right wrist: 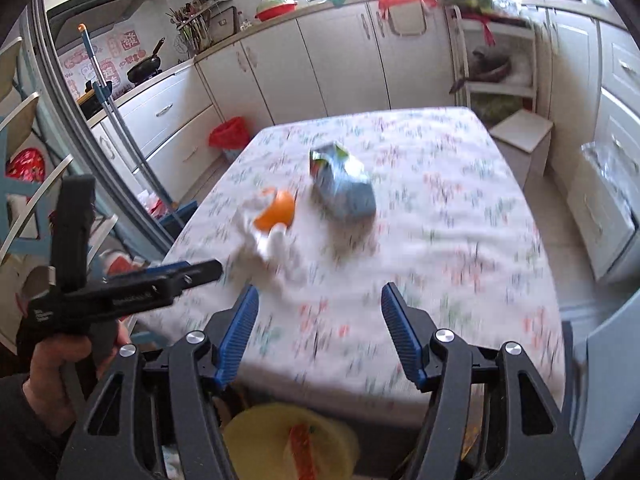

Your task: Collect trash

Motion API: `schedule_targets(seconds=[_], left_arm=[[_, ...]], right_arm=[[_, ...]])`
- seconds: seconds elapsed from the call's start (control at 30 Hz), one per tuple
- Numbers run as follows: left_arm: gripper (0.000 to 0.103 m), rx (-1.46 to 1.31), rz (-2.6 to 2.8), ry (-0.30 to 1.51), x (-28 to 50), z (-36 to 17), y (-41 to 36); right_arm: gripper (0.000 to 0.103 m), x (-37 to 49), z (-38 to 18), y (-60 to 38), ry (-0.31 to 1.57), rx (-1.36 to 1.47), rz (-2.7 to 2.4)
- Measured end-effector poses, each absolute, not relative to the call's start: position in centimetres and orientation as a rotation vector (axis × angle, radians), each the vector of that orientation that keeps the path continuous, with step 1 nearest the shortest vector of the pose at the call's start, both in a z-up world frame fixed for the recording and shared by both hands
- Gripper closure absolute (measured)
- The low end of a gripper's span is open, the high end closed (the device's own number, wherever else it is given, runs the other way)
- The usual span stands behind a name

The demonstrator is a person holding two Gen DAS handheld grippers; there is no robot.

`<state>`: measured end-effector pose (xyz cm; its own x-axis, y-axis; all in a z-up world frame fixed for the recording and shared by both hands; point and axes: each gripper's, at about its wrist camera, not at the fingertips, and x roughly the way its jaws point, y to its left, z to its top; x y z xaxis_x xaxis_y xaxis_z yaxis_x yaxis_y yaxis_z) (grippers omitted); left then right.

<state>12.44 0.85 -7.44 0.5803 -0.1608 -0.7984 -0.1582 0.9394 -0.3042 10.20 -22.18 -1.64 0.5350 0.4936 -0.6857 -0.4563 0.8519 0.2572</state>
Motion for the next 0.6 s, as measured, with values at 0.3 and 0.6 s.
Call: schedule_targets(seconds=[0.3, 0.6], left_arm=[[0.056, -0.439, 0.067, 0.977, 18.3, -9.6, 2.6], [0.100, -0.486, 0.032, 0.915, 17.4, -7.2, 4.9]], right_arm=[[0.039, 14.1, -2.5, -22.2, 0.882, 0.154, 0.581], [0.039, 16.6, -2.1, -21.7, 0.869, 0.166, 0.548]])
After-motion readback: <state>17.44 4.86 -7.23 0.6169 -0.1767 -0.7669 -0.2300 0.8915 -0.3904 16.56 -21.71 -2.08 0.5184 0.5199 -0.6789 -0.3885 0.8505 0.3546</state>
